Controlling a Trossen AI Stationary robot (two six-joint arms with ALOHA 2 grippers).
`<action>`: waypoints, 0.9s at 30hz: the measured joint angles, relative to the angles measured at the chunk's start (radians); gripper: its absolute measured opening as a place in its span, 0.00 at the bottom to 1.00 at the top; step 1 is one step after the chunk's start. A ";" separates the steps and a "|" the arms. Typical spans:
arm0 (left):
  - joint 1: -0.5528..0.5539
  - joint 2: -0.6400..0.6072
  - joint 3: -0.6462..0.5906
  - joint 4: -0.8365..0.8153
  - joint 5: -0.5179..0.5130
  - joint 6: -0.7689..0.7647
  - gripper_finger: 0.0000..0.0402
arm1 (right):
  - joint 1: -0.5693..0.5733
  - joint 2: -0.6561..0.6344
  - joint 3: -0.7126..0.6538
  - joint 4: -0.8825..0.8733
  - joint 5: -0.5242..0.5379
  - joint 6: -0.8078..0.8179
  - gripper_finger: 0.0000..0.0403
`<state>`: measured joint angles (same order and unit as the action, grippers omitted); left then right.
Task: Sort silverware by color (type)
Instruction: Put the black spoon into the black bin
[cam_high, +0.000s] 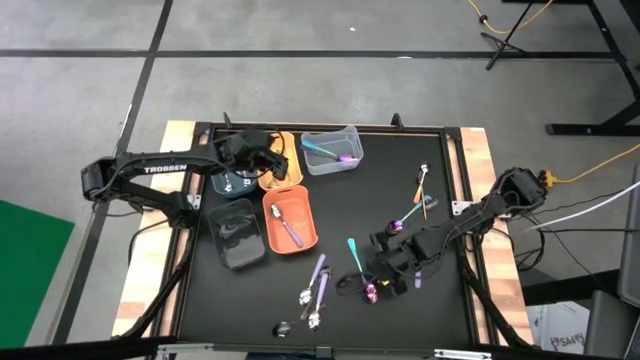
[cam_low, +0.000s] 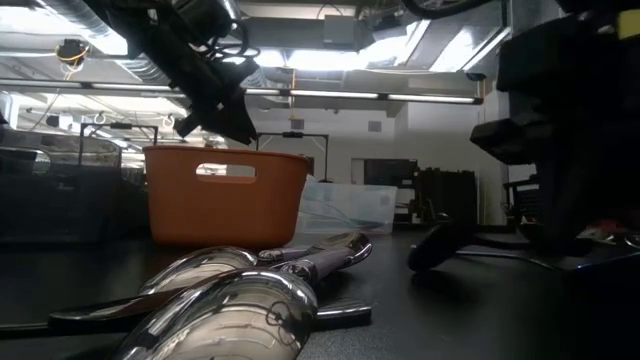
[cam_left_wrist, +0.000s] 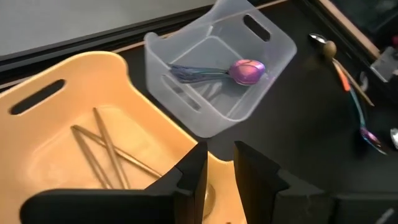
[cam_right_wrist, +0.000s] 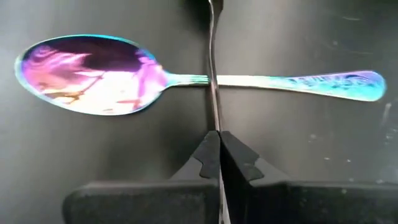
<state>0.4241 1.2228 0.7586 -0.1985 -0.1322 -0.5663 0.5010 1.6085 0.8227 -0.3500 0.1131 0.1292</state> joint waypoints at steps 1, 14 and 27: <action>-0.008 0.000 0.000 0.008 0.000 0.000 0.18 | -0.006 0.000 0.000 -0.001 0.000 0.013 0.00; -0.084 0.000 0.000 0.037 0.000 0.000 0.18 | -0.113 0.000 0.000 -0.028 -0.066 0.084 0.00; -0.087 0.000 0.000 0.035 0.000 0.001 0.18 | -0.116 0.000 0.000 -0.051 -0.080 0.079 0.00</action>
<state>0.3367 1.2228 0.7586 -0.1635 -0.1326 -0.5655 0.3851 1.6085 0.8227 -0.4011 0.0334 0.2085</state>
